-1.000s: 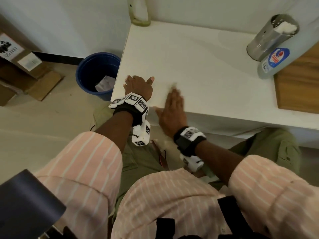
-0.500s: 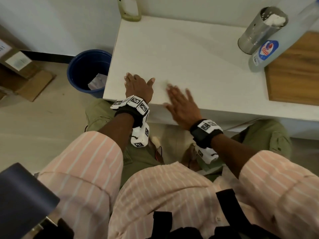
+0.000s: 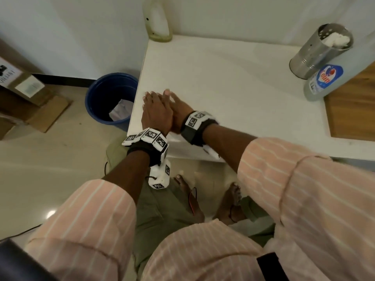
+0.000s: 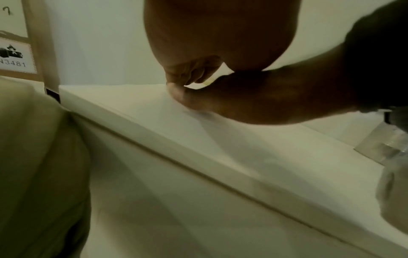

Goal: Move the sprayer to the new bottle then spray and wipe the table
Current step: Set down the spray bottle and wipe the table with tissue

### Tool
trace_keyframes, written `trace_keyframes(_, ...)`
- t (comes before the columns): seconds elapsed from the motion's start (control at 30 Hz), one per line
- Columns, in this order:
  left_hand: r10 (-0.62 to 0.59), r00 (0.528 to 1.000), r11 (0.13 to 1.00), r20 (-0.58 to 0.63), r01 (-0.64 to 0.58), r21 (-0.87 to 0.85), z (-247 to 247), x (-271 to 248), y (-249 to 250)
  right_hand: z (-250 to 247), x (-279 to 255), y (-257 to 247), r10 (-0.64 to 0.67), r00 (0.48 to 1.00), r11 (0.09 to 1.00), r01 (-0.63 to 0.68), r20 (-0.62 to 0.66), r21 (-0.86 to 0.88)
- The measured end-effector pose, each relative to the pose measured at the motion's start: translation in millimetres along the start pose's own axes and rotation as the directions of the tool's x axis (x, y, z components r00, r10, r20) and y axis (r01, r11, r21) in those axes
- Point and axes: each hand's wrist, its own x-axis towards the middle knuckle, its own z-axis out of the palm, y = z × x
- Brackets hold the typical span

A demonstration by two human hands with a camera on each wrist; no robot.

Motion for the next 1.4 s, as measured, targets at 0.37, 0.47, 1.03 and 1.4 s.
trace_keyframes(0.37, -0.012, 1.000, 1.000, -0.027, 0.012, -0.019, 0.3, 38.5, 7.1, -16.6, 45.2, 27.4, 0.254, 0.966, 0.939, -0.259, 0.051, 0.227)
trace_keyframes(0.47, 0.077, 0.997, 0.995, 0.013, -0.077, 0.064, -3.0, 39.5, -8.0, -18.2, 52.7, 52.2, 0.264, 0.963, 0.944, -0.269, 0.053, 0.189)
trace_keyframes(1.03, 0.148, 0.988, 0.987, 0.046, -0.145, -0.067, 28.7, -12.6, 39.2, 23.6, -42.6, 3.3, 0.132, 0.991, 0.988, -0.131, -0.002, 0.076)
trace_keyframes(1.4, 0.163, 0.972, 0.984, 0.171, -0.172, 0.038, 46.0, -45.2, 54.3, 45.1, -138.6, 52.2, 0.906, 0.421, 0.340, -0.781, 0.040, 0.523)
